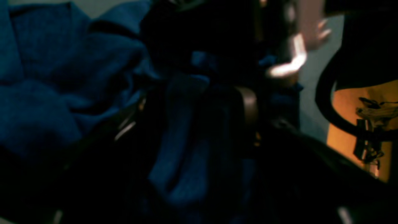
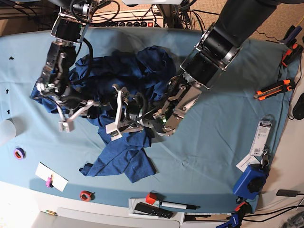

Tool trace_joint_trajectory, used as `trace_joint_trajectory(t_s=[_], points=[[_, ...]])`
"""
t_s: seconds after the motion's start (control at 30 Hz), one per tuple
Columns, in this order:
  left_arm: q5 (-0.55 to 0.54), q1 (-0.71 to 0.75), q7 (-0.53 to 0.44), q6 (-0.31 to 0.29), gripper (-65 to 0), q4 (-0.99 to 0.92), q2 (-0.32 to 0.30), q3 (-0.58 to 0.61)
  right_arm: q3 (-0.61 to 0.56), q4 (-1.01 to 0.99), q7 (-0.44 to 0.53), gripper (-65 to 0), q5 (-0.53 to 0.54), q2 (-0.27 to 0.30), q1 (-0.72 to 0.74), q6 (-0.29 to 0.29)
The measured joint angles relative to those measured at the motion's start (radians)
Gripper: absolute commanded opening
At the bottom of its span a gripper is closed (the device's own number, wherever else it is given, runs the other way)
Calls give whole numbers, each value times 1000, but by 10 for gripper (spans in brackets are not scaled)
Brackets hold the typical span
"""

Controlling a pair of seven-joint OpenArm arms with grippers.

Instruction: Layout the t-shirt on the table in an organized manner, then fold the t-shirt properly

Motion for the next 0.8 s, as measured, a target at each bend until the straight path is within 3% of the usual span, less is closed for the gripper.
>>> trace_joint_trajectory(t_s=[0.17, 0.3, 0.5, 0.7, 0.8], points=[[0, 0, 0, 0, -319, 0, -46, 0, -19, 16, -1, -650, -58, 12, 5, -22], [0, 0, -1, 0, -320, 0, -81, 1, 40, 109, -27, -650, -66, 55, 2, -76], [8, 2, -1, 0, -320, 0, -105, 1, 209, 312, -139, -650, -64, 66, 2, -79], [10, 2, -3, 0, -320, 0, -106, 1, 386, 398, -142, -650, -35, 65, -51, -77], [29, 8, -3, 19, -320, 0, -106, 1, 497, 402, -142, -650, -32, 64, -53, -49]])
